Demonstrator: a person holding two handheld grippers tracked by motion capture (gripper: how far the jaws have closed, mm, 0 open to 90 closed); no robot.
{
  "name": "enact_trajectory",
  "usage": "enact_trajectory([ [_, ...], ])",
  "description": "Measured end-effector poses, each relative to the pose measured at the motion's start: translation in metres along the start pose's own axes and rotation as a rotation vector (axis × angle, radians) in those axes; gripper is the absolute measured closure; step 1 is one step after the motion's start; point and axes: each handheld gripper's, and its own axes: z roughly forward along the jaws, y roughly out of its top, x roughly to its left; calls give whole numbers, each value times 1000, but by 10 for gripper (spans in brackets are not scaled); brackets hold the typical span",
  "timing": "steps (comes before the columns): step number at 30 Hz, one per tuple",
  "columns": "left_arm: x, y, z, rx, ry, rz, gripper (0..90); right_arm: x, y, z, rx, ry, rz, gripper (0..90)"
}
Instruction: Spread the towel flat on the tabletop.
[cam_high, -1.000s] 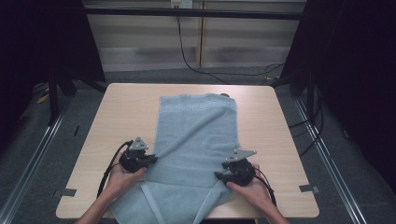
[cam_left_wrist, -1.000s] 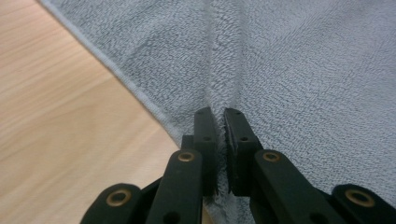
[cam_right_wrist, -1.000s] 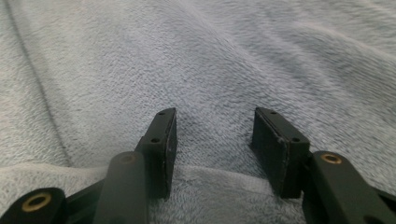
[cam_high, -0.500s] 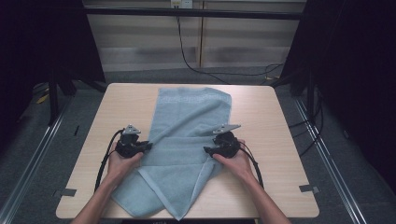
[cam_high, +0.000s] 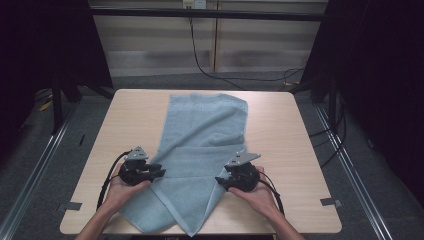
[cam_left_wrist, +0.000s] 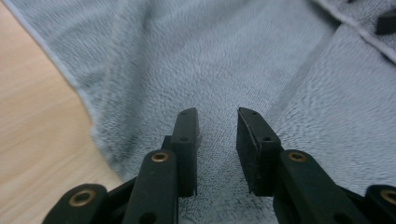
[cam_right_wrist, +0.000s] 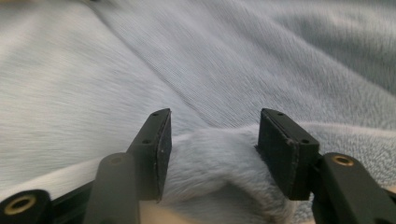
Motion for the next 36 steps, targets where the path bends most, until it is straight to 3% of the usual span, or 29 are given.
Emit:
enact_trajectory([
  [1, 1, -1, 4, 34, 35, 23, 713, -1, -2, 4, 17, -14, -8, 606],
  [2, 2, -3, 6, 30, 44, 37, 733, -2, -4, 6, 20, -12, -2, 671],
  [5, 8, -4, 5, 29, 29, 6, 796, -2, -7, -3, 7, -34, 22, 771],
  [7, 9, -5, 4, 20, 27, -20, 805, -4, -10, -15, -33, -40, 34, 800],
  [10, 5, -4, 5, 25, 58, -6, 819, -3, -16, -30, -53, -58, 41, 810],
  [17, 4, -6, 4, 22, 50, -14, 822, -9, -50, -74, -115, -33, 128, 809],
  [20, 3, -6, 4, 24, 61, -10, 825, -16, -67, -86, -104, -70, 167, 836],
  [21, 3, -6, 4, 31, 64, -1, 826, -19, -73, -90, -101, -86, 184, 892],
  [22, 3, -6, 4, 29, 63, 0, 827, -24, -80, -95, -86, -121, 187, 900],
  [25, 4, -7, 3, 15, 49, -41, 817, -34, -93, -104, -85, -142, 239, 900],
  [26, 4, -7, 3, 16, 46, -37, 799, -35, -95, -107, -93, -141, 242, 889],
  [27, 3, -7, 2, 7, 48, -36, 766, -33, -94, -109, -105, -116, 249, 835],
  [29, -1, -8, -3, 9, 22, -27, 727, -24, -87, -107, -116, -78, 219, 786],
  [31, -4, -9, -10, -15, -5, -61, 700, -14, -77, -101, -134, -29, 195, 763],
  [33, -8, -12, -22, -46, -7, -53, 676, -2, -64, -93, -143, 26, 167, 739],
  [36, -13, -21, -40, -83, -68, -82, 625, 20, -46, -76, -142, 112, 102, 698],
])
